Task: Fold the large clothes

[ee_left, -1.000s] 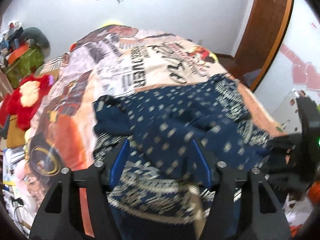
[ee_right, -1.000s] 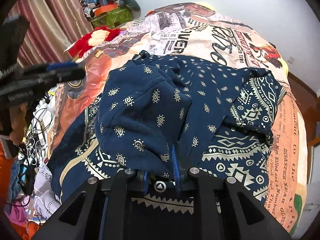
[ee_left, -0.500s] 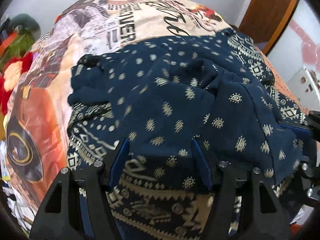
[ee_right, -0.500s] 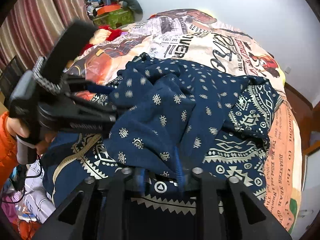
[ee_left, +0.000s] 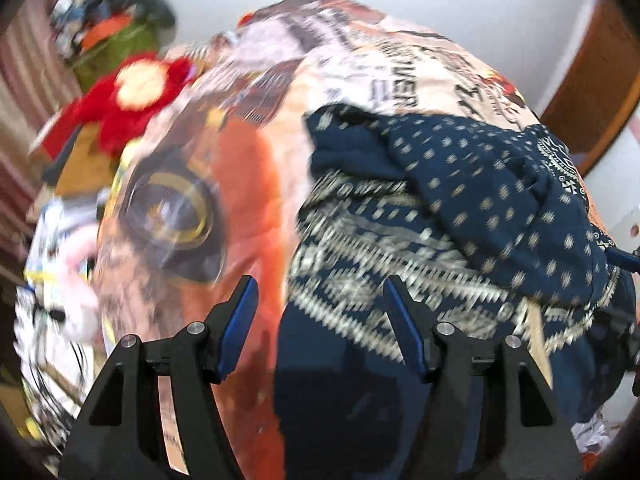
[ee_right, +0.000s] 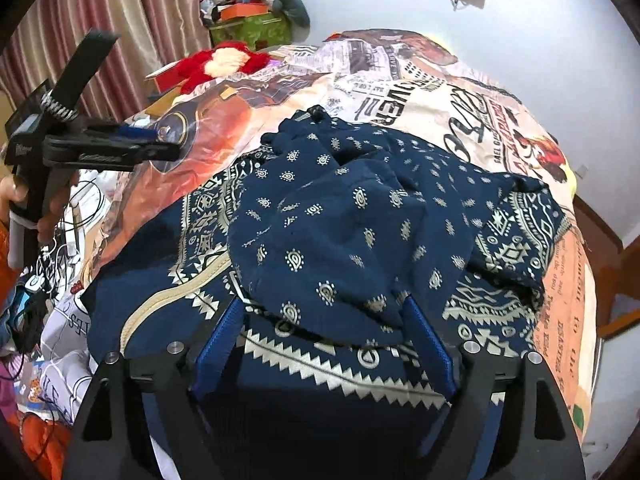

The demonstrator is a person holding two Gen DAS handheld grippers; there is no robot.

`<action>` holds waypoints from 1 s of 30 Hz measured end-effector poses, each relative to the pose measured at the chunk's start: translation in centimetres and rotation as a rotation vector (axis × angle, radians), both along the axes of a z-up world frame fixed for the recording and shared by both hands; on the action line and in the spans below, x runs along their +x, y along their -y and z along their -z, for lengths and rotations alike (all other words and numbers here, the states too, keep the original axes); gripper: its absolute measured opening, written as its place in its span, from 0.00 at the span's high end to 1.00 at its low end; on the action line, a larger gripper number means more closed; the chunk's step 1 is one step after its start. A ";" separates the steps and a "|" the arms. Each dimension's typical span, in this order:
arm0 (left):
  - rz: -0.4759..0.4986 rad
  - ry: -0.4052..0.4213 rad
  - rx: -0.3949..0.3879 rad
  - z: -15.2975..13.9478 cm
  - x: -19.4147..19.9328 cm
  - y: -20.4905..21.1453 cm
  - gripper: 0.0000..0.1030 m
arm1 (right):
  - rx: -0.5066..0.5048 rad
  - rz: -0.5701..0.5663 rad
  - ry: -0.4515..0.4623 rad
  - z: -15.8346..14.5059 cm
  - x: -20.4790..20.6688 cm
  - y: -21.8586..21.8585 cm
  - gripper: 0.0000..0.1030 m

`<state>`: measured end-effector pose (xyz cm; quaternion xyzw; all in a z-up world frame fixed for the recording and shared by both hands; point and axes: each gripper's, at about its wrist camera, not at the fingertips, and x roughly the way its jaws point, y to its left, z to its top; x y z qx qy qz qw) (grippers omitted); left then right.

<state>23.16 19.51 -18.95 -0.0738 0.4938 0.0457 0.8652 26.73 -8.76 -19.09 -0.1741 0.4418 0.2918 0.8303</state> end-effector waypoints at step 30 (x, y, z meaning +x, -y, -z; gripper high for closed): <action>-0.056 -0.173 -0.482 9.5 -8.0 -2.2 0.62 | 0.207 0.366 -0.109 0.6 -8.0 11.3 0.45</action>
